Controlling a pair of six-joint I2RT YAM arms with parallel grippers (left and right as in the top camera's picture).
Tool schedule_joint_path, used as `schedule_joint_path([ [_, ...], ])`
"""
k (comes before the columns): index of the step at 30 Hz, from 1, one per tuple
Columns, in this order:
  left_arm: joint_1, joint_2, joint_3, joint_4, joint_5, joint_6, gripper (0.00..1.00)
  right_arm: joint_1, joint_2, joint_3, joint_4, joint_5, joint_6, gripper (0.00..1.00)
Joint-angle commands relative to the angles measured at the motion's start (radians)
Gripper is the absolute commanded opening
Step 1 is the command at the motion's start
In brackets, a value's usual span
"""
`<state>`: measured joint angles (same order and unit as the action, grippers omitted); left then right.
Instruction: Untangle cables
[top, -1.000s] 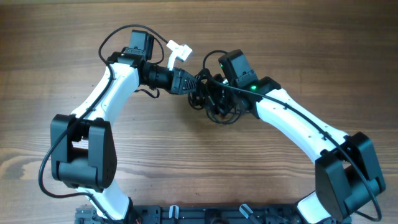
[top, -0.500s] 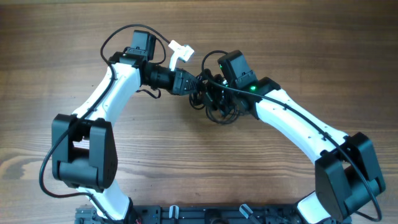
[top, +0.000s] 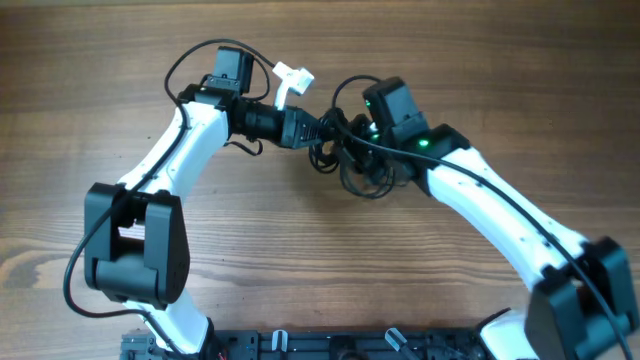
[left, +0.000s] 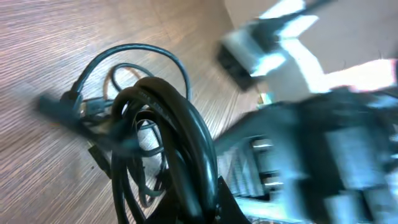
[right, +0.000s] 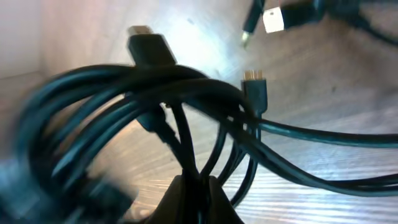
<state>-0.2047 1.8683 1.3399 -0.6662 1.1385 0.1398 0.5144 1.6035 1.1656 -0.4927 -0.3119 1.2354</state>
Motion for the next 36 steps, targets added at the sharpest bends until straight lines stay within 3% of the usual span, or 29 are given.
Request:
schedule_joint_path([
  [1,0.019,-0.003,0.000,0.027,-0.175,-0.196,0.04,-0.007,-0.134,0.005,0.000,0.027,-0.115,0.04],
  [17,0.019,-0.003,0.001,0.028,-0.210,-0.224,0.04,0.011,-0.137,0.005,-0.085,0.027,-0.106,0.04],
  [28,0.019,-0.003,0.001,0.028,-0.210,-0.224,0.04,0.106,-0.115,0.005,-0.156,0.035,-0.106,0.04],
  [36,0.019,-0.003,0.001,0.028,-0.210,-0.224,0.04,0.205,0.001,0.005,-0.156,0.050,-0.065,0.04],
])
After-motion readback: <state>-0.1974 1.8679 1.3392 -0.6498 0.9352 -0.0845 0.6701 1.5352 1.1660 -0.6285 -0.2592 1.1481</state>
